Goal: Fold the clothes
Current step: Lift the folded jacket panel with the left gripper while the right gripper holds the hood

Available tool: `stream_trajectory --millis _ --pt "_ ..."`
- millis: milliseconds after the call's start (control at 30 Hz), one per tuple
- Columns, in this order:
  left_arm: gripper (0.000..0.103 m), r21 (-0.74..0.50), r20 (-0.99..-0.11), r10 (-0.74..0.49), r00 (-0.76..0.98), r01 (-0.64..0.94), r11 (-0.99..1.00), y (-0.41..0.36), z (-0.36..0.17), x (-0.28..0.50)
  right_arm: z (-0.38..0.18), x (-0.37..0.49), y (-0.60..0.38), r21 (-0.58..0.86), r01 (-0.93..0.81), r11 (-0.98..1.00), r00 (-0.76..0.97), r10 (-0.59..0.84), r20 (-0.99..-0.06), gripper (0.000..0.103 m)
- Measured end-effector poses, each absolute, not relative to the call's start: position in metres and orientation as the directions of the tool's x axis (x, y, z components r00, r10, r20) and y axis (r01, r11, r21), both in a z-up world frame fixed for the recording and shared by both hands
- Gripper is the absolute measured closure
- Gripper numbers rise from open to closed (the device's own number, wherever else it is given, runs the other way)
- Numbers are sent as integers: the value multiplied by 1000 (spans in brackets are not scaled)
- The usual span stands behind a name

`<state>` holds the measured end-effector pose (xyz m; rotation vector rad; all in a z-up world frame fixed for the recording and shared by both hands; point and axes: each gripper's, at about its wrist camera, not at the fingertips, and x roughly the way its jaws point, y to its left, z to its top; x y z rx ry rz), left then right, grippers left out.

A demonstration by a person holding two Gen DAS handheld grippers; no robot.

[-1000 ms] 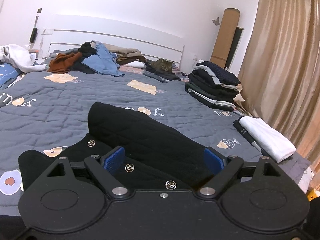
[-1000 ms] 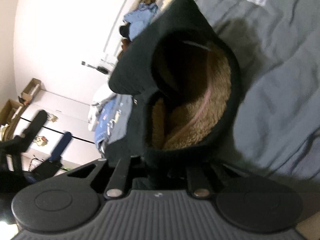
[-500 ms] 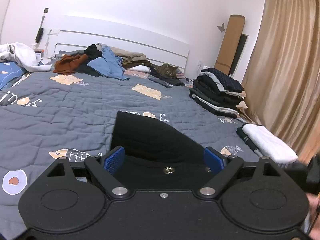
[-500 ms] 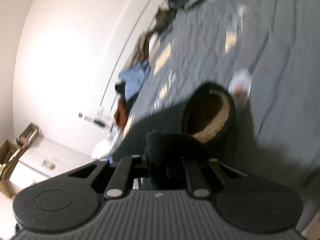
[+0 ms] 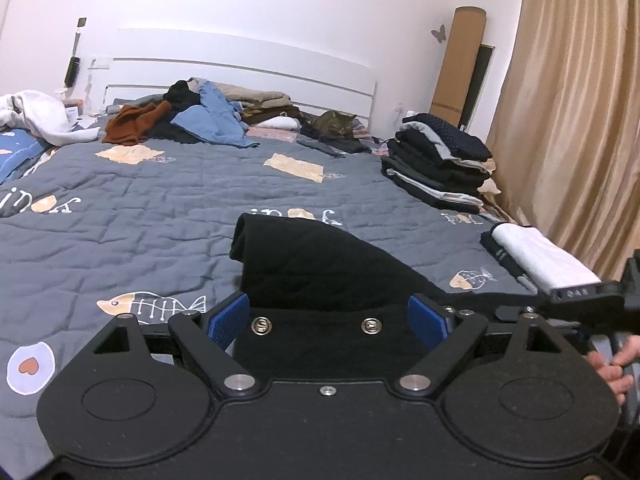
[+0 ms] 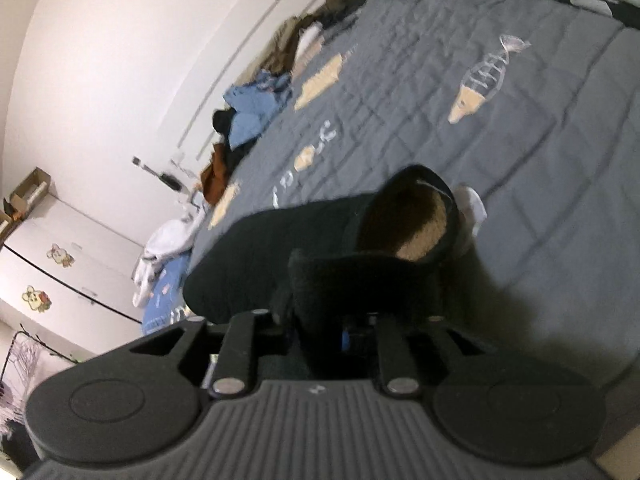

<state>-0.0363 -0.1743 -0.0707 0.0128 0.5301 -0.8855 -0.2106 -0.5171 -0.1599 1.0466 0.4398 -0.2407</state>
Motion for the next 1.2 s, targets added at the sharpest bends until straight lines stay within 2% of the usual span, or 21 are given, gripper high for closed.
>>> stream_trajectory --millis 67,267,400,567,633,700,733,833,1200 --pt "17 -203 -461 -719 520 727 656 -177 -75 -26 -163 -212 -514 771 406 491 877 30 -480 68" --pt "17 -266 -568 -662 489 652 710 -183 -103 6 -169 -212 -505 756 403 516 864 57 -500 55" --pt "17 -213 -612 -625 484 661 720 -190 -115 4 -177 -210 -506 763 413 498 862 56 -503 50" --pt "17 -188 -621 -610 492 662 725 -192 -118 3 -189 -203 -505 764 430 482 847 79 -526 48" --pt "17 -196 -615 -612 497 655 730 -190 -116 3 -191 -202 -501 754 432 494 845 71 -531 50" --pt "17 -202 -604 -617 504 652 731 -190 -113 2 -192 -201 -498 745 435 506 844 59 -533 61" --pt "17 -207 -597 -623 506 653 729 -190 -111 2 -191 -203 -496 752 430 500 849 61 -526 74" --pt "17 -224 -580 -640 503 657 720 -192 -107 1 -191 -207 -491 774 414 480 862 67 -503 85" --pt "17 -206 -569 -642 514 667 716 -214 -108 6 -185 -235 -483 835 355 420 887 132 -443 90"
